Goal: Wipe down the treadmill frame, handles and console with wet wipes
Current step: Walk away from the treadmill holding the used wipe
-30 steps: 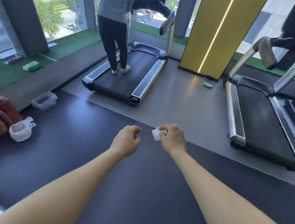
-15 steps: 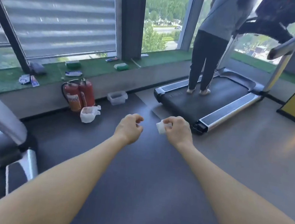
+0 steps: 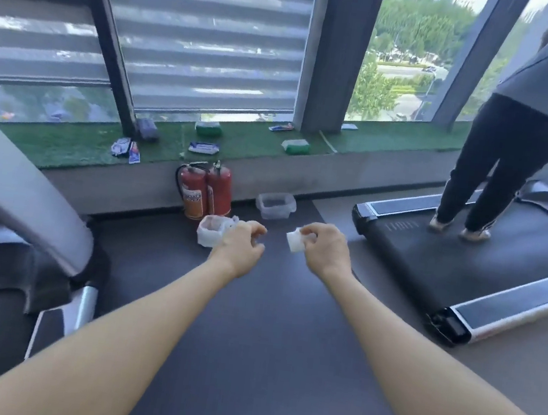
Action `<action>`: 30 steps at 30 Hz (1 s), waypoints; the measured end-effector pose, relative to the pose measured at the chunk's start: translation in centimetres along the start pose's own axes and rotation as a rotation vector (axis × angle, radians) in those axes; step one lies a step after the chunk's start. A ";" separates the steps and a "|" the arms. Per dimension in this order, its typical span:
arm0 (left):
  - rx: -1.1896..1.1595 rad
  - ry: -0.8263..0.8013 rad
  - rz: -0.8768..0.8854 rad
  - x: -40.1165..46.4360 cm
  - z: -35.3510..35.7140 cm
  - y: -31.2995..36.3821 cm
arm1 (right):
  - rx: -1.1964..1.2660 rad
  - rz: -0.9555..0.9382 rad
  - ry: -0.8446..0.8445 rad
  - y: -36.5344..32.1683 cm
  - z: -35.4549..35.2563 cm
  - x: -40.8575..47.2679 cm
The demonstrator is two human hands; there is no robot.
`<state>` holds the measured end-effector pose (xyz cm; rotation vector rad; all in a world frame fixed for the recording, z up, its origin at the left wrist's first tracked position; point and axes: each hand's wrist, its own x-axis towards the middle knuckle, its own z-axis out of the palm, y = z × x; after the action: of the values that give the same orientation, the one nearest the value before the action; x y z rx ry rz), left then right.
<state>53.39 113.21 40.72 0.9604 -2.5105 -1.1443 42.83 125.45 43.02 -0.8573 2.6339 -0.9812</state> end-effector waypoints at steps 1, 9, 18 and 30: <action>-0.006 0.029 -0.023 1.8 -0.6 -0.2 | -0.007 -0.018 -0.018 -0.7 0.4 2.1; -0.007 0.113 -0.155 14.7 -3.6 -2.0 | 0.025 -0.155 -0.163 -5.5 4.1 17.0; -0.022 0.198 -0.333 31.4 -4.4 -5.2 | -0.003 -0.250 -0.321 -6.6 9.8 37.2; -0.067 0.164 -0.430 51.5 -9.4 -15.7 | -0.004 -0.163 -0.369 -11.7 23.1 57.1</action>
<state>25.65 66.89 32.02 1.5561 -2.1810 -1.1917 10.40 72.54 33.82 -1.1462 2.2837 -0.7643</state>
